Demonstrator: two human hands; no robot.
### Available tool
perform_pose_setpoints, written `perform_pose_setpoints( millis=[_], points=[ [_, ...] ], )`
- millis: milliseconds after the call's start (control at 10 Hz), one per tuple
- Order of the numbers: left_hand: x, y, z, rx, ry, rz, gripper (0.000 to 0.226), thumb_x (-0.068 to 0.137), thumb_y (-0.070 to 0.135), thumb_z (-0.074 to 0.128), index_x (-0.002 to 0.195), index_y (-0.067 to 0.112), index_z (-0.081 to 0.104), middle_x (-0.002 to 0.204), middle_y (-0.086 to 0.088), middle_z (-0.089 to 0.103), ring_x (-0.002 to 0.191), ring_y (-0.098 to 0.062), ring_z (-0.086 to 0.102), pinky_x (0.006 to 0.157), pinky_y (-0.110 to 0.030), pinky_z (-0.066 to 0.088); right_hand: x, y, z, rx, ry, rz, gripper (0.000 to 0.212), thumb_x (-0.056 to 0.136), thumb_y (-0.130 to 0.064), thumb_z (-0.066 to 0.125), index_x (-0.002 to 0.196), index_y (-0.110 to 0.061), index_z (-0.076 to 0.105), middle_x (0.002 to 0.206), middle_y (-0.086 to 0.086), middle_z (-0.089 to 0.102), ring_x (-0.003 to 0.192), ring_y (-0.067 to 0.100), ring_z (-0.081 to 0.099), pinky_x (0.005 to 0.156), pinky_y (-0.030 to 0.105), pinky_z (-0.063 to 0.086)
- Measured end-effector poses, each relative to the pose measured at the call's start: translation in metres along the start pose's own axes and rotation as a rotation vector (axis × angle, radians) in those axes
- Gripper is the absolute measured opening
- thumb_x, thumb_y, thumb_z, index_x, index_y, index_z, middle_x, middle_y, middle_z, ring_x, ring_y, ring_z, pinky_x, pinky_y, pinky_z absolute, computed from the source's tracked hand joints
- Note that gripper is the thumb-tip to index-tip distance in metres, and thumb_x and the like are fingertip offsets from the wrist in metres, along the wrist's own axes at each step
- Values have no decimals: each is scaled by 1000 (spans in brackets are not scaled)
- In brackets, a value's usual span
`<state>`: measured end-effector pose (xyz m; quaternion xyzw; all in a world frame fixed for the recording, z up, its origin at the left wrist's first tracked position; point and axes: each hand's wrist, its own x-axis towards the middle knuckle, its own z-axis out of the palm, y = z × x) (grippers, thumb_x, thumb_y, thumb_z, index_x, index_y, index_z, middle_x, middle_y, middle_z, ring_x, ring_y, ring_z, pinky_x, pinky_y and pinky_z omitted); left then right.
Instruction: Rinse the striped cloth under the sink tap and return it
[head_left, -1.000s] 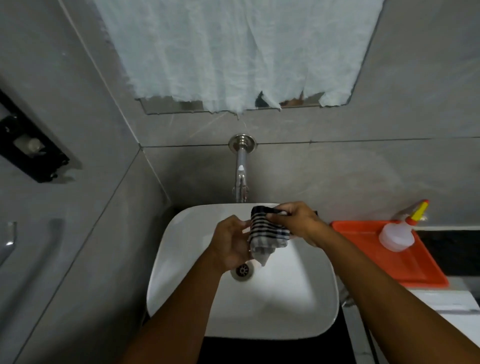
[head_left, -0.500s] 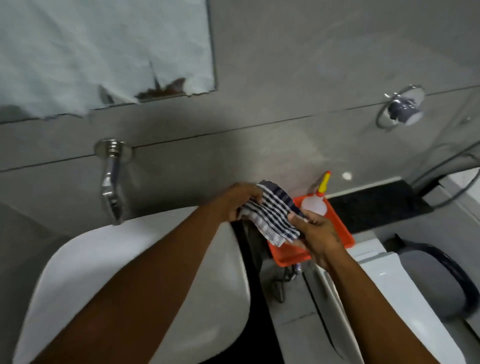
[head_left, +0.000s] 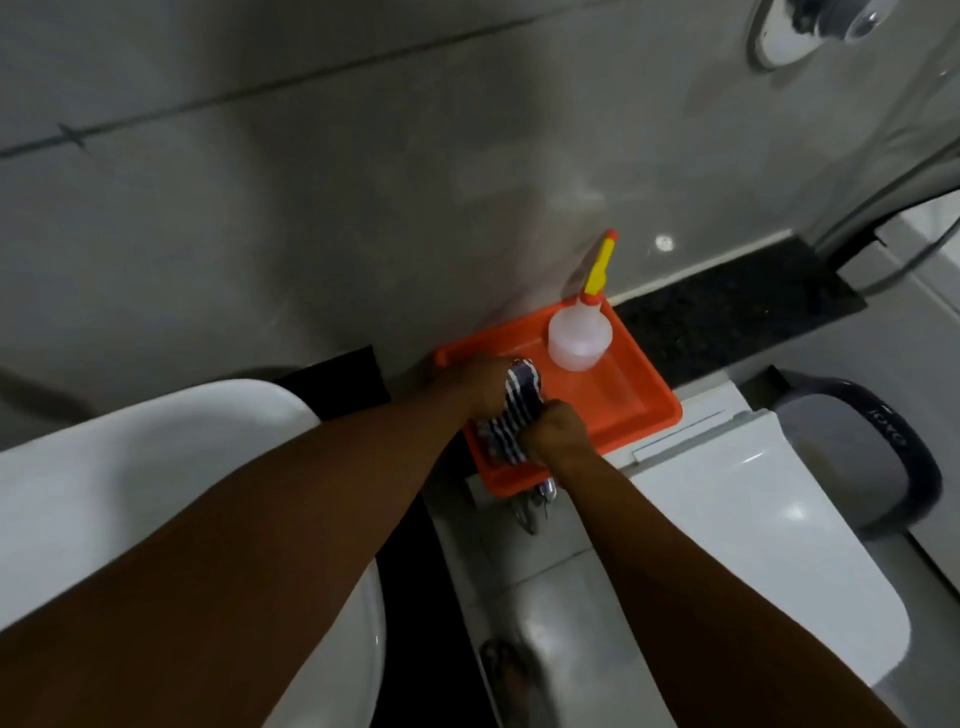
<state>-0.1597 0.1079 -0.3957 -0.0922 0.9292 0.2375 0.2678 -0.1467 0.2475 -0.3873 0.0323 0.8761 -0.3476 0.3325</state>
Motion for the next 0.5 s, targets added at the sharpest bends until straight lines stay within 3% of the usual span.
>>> perform_pose_setpoints(
  millis=[100, 200, 300, 400, 500],
  points=[
    [-24, -2, -10, 33, 50, 31, 58, 92, 52, 47, 143, 25, 49, 152, -8, 50, 136, -33, 48, 114, -51, 39, -7, -12, -2, -219, -26, -85, 36, 92, -10, 61, 125, 1, 59, 128, 21, 63, 119, 33, 60, 99, 34, 47],
    [-56, -6, -41, 129, 107, 29, 53, 85, 30, 61, 136, 18, 50, 144, -12, 53, 131, -34, 52, 107, -47, 45, -27, -35, -9, -292, 20, -230, 42, 90, -5, 58, 131, 3, 54, 130, 22, 61, 121, 35, 57, 104, 37, 45],
    [-105, -8, -88, 182, 185, -4, 71, 83, 29, 66, 145, 11, 38, 149, -16, 44, 136, -36, 45, 109, -48, 41, -58, -80, -19, -353, 116, -420, 46, 87, -7, 57, 132, 1, 52, 128, 25, 58, 120, 40, 54, 103, 39, 41],
    [-175, -11, -152, 208, 320, 31, 79, 85, 25, 64, 153, 10, 26, 155, -16, 37, 140, -34, 40, 112, -47, 40, -105, -157, -31, -399, 242, -591, 53, 85, -16, 61, 136, -8, 50, 130, 21, 52, 120, 41, 53, 102, 45, 46],
    [-246, -8, -221, 270, 613, 76, 67, 86, 23, 60, 148, 12, 37, 145, -15, 49, 131, -34, 50, 105, -47, 45, -163, -241, -40, -400, 501, -871, 43, 81, -20, 62, 122, -9, 60, 120, 17, 58, 110, 37, 55, 93, 44, 47]
  ],
)
